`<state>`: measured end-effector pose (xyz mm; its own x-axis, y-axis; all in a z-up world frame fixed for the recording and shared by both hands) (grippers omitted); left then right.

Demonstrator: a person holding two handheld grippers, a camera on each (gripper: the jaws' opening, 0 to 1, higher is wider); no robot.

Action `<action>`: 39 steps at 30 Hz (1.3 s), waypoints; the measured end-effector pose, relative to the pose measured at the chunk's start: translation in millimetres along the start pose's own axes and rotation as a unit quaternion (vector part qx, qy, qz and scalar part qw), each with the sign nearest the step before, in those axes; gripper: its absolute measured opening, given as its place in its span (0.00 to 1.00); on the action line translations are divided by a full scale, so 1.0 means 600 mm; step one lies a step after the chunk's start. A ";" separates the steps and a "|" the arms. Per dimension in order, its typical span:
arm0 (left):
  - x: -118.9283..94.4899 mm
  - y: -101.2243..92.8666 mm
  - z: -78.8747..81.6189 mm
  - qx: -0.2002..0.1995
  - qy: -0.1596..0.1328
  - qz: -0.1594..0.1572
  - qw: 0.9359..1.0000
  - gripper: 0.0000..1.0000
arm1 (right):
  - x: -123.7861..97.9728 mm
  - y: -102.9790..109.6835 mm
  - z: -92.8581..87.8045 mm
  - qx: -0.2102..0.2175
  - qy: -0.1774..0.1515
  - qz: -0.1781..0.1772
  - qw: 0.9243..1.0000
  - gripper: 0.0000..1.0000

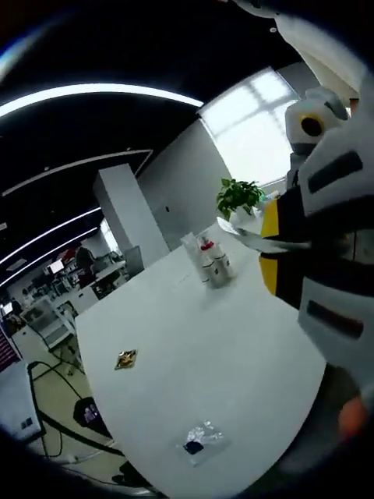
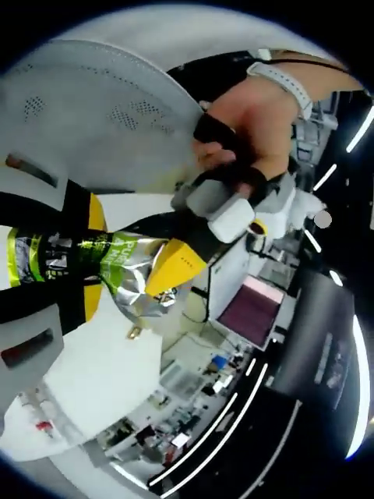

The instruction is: Arrange the skincare products in the storage area until every visible bottle or jar stands upright without overlapping.

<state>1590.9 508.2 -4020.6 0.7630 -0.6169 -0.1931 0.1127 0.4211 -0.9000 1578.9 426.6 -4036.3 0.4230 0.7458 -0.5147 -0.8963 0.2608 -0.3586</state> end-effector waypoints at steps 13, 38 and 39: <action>0.021 -0.012 -0.014 0.000 -0.011 -0.023 1.000 0.00 | -0.038 -0.017 -0.026 0.006 -0.026 0.000 1.000 0.29; 0.001 -0.088 -0.038 0.134 0.060 -0.118 0.982 0.00 | -0.123 -0.035 -0.006 0.225 -0.141 0.176 0.948 0.52; 0.004 -0.100 -0.042 0.153 0.075 -0.129 0.977 0.00 | -0.121 -0.030 -0.001 0.227 -0.141 0.190 0.945 0.53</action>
<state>1569.6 464.7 -3976.9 0.5841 -0.8101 -0.0506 0.4923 0.4031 -0.7715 1564.6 367.1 -3992.9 0.0650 0.9555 -0.2878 -0.9683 0.1301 0.2133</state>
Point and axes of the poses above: the point that each gripper's makers call its tool centre point, and the gripper's own axes: x roughly forward along the fingers, y roughly to its left, z roughly out of its top, the point moved 4 cm from there along -x, roughly backward along the fingers, and after that the axes turned 2 degrees about -x, right-handed, at the moved point
